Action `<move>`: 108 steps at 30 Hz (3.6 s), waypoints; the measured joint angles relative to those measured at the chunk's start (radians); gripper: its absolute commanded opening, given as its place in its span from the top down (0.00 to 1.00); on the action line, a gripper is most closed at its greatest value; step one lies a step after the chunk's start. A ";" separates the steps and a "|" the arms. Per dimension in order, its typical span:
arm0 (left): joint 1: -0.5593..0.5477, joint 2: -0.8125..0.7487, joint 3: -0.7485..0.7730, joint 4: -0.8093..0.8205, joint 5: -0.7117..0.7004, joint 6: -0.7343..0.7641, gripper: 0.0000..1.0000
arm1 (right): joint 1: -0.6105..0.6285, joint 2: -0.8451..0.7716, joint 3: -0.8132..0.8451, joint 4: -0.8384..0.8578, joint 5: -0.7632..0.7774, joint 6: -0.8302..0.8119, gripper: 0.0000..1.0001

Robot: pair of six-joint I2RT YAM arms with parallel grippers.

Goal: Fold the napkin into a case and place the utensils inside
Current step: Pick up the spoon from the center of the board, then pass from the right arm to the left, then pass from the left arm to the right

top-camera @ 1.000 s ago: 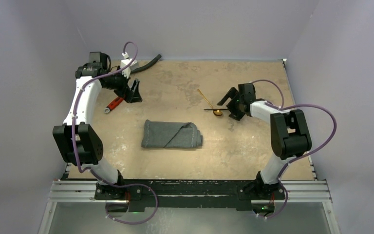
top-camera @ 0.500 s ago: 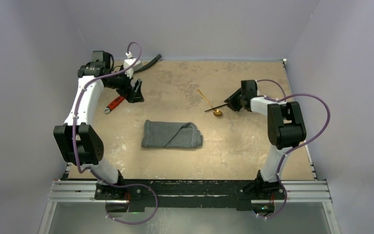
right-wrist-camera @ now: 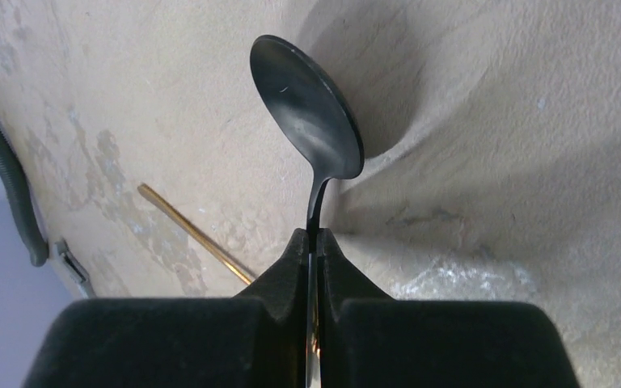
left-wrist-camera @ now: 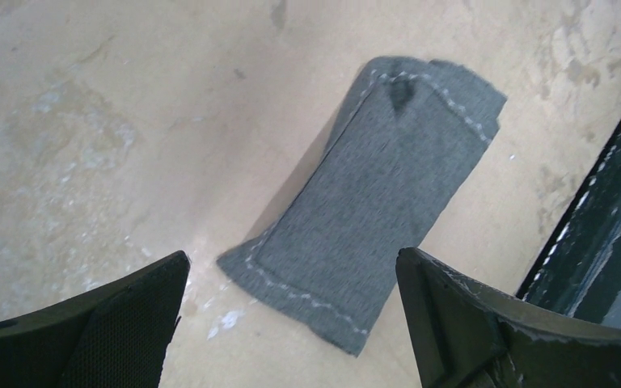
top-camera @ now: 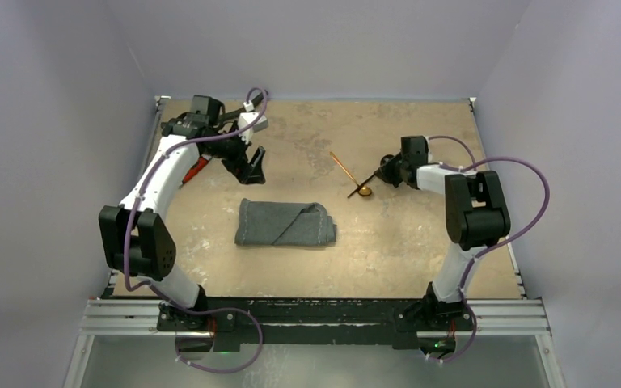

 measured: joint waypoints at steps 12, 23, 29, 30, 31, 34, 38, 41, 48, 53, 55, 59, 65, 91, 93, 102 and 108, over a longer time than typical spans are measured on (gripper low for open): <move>-0.158 -0.019 -0.018 0.211 0.085 -0.243 0.01 | 0.069 -0.282 -0.069 0.166 -0.061 0.079 1.00; -0.206 0.017 -0.026 0.320 0.256 -0.437 0.17 | 0.348 -0.414 -0.069 0.310 -0.043 0.165 1.00; -0.206 0.016 -0.063 0.377 0.329 -0.521 0.48 | 0.424 -0.414 -0.069 0.331 0.014 0.186 1.00; -0.206 0.017 -0.063 0.380 0.341 -0.531 0.56 | 0.441 -0.414 -0.069 0.340 0.029 0.189 1.00; -0.206 0.017 -0.063 0.381 0.352 -0.534 0.68 | 0.455 -0.414 -0.069 0.347 0.037 0.191 1.00; -0.206 0.018 -0.062 0.373 0.373 -0.537 1.00 | 0.496 -0.414 -0.069 0.371 0.055 0.193 1.00; -0.179 0.053 -0.034 0.298 0.377 -0.480 1.00 | 0.508 -0.412 -0.063 0.403 0.040 0.162 0.60; -0.180 0.061 -0.014 0.192 0.382 -0.386 1.00 | 0.472 -0.406 -0.063 0.410 -0.084 0.080 0.25; -0.171 0.065 -0.008 -0.083 0.389 -0.130 1.00 | 0.256 -0.469 -0.028 0.213 -0.506 -0.370 0.09; -0.169 0.084 -0.008 -0.227 0.388 0.006 1.00 | 0.254 -0.489 0.121 -0.005 -0.700 -0.652 0.23; -0.169 0.094 -0.008 -0.278 0.386 0.053 1.00 | 0.261 -0.485 0.157 -0.057 -0.767 -0.721 0.27; -0.169 0.110 -0.005 -0.350 0.379 0.123 1.00 | 0.263 -0.457 0.191 -0.153 -0.837 -0.815 0.35; -0.169 0.116 0.010 -0.408 0.373 0.179 1.00 | 0.263 -0.411 0.192 -0.243 -0.852 -0.872 0.45; -0.169 0.134 0.047 -0.499 0.368 0.245 0.54 | 0.349 -0.348 0.174 -0.189 -0.769 -0.809 1.00; -0.170 0.134 0.048 -0.499 0.367 0.244 0.47 | 0.351 -0.361 0.153 -0.191 -0.726 -0.789 1.00; -0.089 0.114 -0.002 -0.303 0.143 0.152 0.50 | 0.350 -0.437 0.055 -0.347 -0.450 -0.657 1.00; -0.006 0.111 -0.136 -0.148 -0.017 0.116 0.54 | 0.349 -0.545 -0.007 -0.519 -0.300 -0.603 1.00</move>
